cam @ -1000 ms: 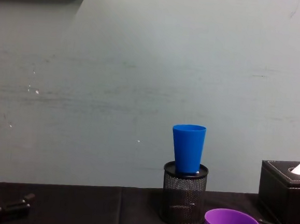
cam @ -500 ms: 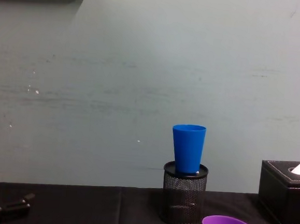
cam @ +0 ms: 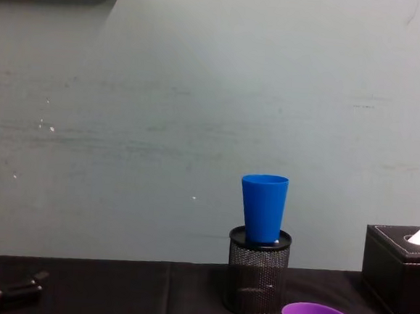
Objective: Pick up one cup with a gripper and tap it against the other cup.
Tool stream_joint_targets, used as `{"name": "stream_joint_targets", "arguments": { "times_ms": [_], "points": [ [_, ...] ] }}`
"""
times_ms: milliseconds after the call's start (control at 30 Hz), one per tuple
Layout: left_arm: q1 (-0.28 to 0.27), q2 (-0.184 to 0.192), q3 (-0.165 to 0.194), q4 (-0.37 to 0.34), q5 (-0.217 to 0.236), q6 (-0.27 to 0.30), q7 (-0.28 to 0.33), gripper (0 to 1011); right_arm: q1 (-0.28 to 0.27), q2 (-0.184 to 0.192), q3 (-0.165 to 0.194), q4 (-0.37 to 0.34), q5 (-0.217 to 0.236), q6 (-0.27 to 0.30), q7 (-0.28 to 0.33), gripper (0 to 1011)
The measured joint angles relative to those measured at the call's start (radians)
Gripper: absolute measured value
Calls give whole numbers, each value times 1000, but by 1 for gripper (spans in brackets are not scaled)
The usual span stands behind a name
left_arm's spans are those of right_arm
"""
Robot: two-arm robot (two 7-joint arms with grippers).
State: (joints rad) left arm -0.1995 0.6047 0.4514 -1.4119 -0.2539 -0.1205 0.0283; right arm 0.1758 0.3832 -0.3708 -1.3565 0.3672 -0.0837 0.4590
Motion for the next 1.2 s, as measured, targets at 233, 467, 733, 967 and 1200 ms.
{"name": "stream_joint_targets", "arguments": {
  "times_ms": [233, 467, 733, 967, 1200],
  "points": [
    [0, 0, 0, 0, 0, 0, 0, 1000, 0, 1, 0, 0, 0, 0, 0, 854],
    [0, 0, 0, 0, 0, 0, 0, 1000, -1, 1, -1, 0, 1, 0, 1, 1003],
    [0, 0, 0, 0, 0, 0, 0, 1000, -9, 4, 3, -19, -6, -25, 2, 1003],
    [0, 0, 0, 0, 0, 0, 0, 1000, -33, 7, 40, -96, 2, -55, -9, 1003],
    [0, 0, 0, 0, 0, 0, 0, 1000, -46, -5, 94, -174, -14, -34, -97, 1003]
  ]
}}
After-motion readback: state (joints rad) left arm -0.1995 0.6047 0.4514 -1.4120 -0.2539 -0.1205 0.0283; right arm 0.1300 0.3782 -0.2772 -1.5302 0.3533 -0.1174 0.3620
